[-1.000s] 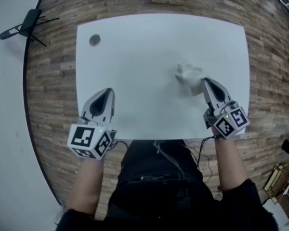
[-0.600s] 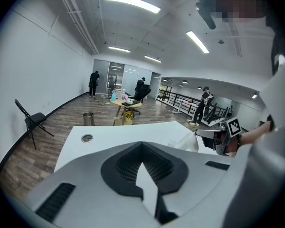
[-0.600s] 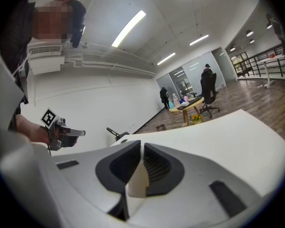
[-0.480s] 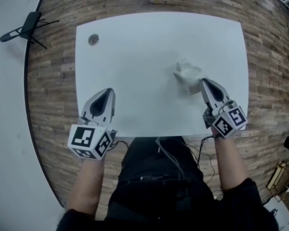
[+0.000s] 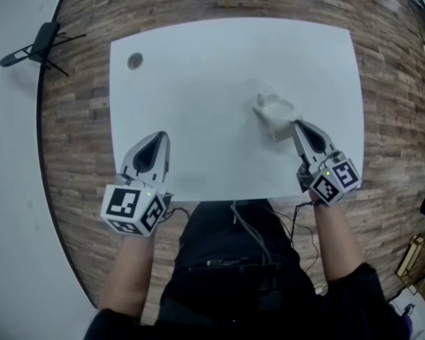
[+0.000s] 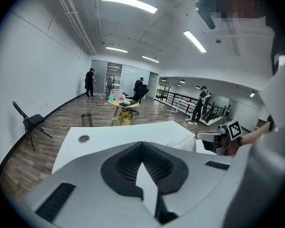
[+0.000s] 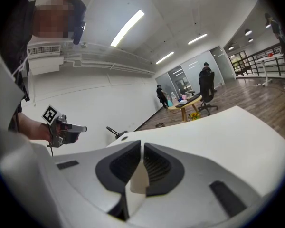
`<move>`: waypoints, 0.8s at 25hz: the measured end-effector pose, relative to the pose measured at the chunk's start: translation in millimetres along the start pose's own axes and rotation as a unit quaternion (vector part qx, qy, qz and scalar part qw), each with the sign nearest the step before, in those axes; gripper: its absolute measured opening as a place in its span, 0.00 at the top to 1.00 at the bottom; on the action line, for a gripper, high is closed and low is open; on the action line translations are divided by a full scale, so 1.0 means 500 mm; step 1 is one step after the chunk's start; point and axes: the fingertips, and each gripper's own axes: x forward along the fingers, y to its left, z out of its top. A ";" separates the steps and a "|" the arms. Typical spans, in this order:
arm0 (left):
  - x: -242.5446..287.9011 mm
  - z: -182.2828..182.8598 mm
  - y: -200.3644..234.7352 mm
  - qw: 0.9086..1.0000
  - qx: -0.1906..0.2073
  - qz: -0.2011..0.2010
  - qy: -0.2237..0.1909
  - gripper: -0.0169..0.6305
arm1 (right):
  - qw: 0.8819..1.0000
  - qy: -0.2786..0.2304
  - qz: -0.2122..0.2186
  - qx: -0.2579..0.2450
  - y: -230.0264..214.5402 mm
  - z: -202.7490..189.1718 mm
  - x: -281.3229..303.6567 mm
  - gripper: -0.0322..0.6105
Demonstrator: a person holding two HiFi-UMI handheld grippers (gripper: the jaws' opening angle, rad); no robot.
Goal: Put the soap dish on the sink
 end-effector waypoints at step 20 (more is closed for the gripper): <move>0.008 0.001 -0.028 1.000 0.008 -0.018 0.002 0.99 | 1.000 0.015 -0.022 -0.002 -0.014 -0.052 -0.038 0.91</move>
